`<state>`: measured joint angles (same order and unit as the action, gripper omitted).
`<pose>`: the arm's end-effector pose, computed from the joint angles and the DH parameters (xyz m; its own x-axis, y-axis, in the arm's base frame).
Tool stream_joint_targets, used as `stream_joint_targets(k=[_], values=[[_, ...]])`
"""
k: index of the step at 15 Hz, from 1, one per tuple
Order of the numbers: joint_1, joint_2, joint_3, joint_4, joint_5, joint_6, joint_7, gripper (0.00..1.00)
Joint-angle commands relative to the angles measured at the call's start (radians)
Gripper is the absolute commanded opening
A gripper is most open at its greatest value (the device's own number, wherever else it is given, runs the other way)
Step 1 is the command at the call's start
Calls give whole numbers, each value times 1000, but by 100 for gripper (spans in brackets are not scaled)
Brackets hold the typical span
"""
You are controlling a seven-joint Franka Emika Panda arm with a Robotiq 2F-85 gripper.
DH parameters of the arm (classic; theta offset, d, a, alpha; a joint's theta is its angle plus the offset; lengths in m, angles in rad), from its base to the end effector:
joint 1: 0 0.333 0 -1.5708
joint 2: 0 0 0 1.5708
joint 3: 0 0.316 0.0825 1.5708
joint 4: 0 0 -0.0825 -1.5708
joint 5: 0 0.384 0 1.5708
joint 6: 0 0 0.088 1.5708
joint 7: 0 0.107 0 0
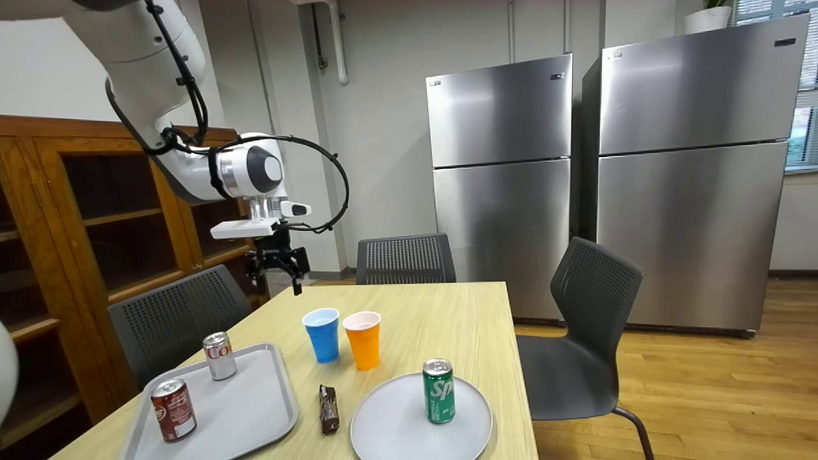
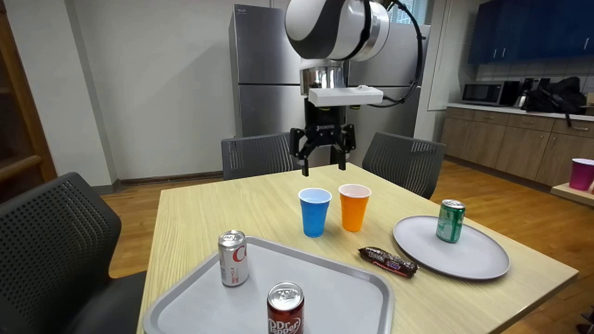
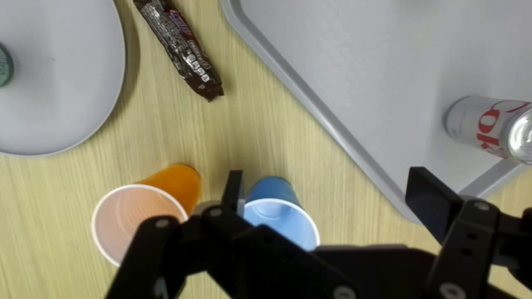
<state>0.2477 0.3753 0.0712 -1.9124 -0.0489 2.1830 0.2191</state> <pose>0.5829 0.1885 0.2916 0.9874 0.1238 -0.0986 0.1276 -0.9913 0.0330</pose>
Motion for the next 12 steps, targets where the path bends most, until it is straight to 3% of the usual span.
stream_joint_targets(k=[1, 12], values=[[35, 36, 33, 64, -30, -43, 30, 100], [152, 203, 80, 227, -70, -92, 5, 100]])
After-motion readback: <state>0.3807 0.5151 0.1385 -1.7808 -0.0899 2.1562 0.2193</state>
